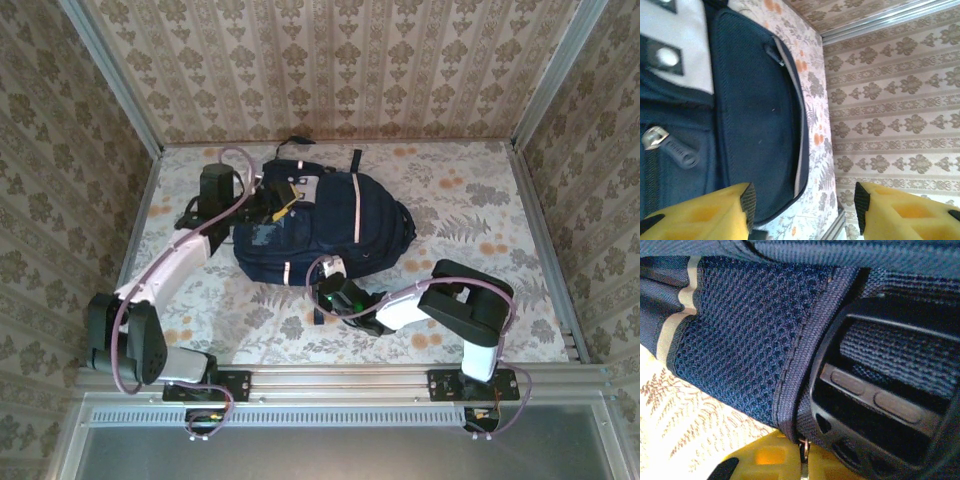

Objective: Pack books, pencil case, and school supplies into a backpack

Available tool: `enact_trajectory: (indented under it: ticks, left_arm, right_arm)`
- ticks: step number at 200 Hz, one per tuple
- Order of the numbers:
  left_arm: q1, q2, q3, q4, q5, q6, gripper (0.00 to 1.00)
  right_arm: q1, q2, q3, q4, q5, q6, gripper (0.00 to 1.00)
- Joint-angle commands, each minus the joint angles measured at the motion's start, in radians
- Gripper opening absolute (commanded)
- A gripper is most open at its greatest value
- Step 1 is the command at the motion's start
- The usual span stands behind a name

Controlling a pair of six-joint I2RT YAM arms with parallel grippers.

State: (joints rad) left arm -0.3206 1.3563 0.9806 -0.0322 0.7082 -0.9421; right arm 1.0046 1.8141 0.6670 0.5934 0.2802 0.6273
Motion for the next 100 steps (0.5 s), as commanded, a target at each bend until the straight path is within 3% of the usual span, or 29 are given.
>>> enact_trajectory:
  ticks: [1, 48, 100]
  left_arm:
    - [-0.012, -0.084, -0.065, -0.055, -0.071, -0.009, 0.61]
    - [-0.129, -0.273, -0.215, -0.201, -0.301, -0.055, 0.74]
    - [-0.238, -0.501, -0.479, -0.230, -0.478, -0.297, 0.80]
  right_arm:
    - [-0.015, -0.068, -0.023, -0.072, 0.040, -0.066, 0.07]
    - [-0.017, -0.147, -0.022, -0.140, 0.009, -0.181, 0.08]
    - [-0.030, -0.146, -0.018, -0.125, -0.003, -0.151, 0.04]
